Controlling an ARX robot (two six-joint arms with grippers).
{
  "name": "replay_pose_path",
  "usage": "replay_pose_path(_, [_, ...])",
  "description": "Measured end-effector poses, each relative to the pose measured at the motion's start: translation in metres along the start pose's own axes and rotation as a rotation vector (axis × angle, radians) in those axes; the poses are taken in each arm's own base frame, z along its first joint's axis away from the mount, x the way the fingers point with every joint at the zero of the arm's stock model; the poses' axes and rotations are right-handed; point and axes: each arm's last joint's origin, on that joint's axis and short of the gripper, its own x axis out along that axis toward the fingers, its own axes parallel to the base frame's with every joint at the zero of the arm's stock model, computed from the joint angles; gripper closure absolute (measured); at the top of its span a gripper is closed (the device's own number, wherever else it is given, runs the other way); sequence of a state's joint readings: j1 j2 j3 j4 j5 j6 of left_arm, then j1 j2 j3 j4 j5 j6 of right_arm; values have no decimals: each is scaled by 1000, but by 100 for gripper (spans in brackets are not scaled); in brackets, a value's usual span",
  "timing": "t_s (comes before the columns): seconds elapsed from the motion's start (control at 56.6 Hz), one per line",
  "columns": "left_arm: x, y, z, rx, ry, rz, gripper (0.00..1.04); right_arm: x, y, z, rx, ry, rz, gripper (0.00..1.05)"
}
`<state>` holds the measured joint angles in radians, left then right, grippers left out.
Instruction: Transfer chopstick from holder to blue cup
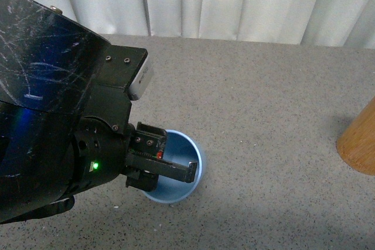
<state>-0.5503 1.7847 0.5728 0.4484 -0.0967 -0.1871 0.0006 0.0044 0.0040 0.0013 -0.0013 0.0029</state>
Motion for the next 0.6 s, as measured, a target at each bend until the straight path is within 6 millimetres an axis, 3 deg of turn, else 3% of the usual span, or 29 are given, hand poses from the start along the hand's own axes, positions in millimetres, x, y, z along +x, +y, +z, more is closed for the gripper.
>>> replay_pose_path(0.424, [-10,-7,15,-26,-34,-30,7,0,0,0,0,0,0,10])
replay_pose_path(0.6, [-15,-10,17,-36,-42,-46,7,0,0,0,0,0,0,10])
